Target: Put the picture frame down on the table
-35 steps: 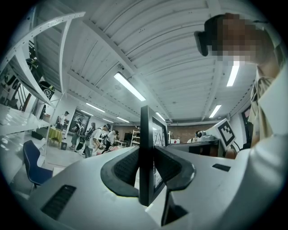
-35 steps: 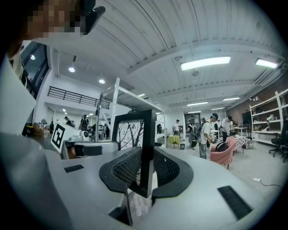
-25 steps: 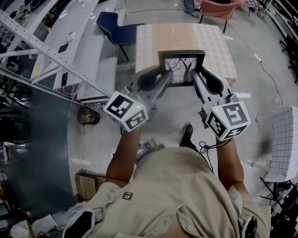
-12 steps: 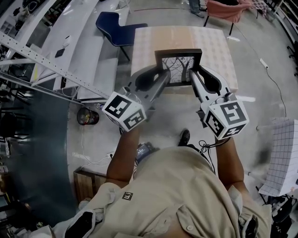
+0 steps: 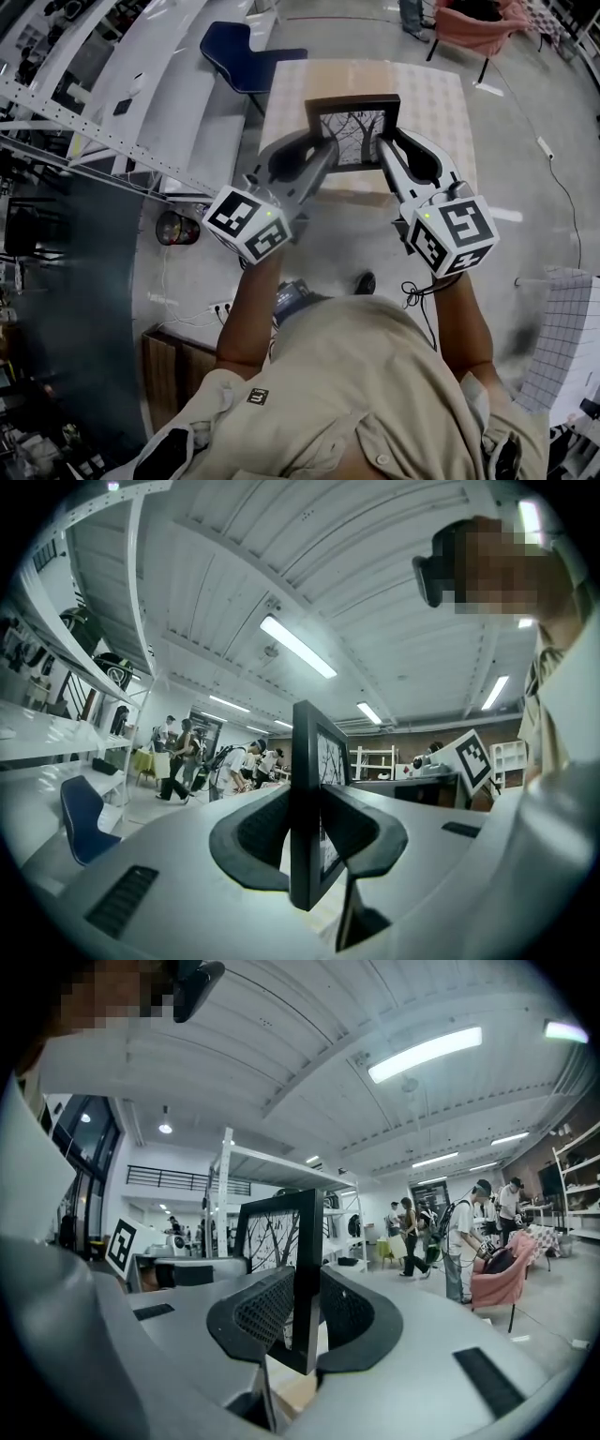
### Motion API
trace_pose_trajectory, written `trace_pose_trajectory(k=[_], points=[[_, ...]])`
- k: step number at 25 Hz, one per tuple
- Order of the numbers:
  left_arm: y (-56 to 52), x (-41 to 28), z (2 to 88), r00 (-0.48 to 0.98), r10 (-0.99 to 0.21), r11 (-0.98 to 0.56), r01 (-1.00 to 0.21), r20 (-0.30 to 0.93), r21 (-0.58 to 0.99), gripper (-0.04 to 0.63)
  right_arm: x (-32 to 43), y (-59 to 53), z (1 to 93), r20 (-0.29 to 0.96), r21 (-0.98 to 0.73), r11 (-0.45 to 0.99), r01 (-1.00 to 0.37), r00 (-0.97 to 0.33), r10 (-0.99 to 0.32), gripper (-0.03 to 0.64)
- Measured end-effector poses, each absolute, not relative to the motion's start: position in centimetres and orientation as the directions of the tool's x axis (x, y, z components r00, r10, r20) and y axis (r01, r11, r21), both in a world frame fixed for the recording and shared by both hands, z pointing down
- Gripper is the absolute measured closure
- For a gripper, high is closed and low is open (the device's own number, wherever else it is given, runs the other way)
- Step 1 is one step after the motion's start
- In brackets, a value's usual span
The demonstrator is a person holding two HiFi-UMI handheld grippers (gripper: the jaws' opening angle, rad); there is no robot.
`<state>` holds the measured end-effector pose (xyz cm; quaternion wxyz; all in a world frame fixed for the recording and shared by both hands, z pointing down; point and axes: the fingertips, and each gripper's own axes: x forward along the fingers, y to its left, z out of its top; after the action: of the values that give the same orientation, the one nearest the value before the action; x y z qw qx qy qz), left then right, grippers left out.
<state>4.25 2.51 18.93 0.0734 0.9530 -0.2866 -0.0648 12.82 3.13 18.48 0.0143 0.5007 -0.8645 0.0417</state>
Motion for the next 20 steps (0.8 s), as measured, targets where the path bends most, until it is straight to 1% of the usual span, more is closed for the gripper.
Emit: trace_pose_trajectory(k=[9,20], points=[[-0.3,5.2,20.0,0.810,-0.584,-0.802,-0.568,-0.045,0.185,0.494,13.8,0.0,19.9,0.084,-0.095,0.518,-0.850,-0.526,-0.847,0.529],[-5.7,2.8,20.2,0.830,-0.554,-0.819,-0.529,-0.066,0.220,0.494,11.3,-5.0,19.7,0.108,-0.066,0.487,-0.871,-0.491,-0.864,0.529]])
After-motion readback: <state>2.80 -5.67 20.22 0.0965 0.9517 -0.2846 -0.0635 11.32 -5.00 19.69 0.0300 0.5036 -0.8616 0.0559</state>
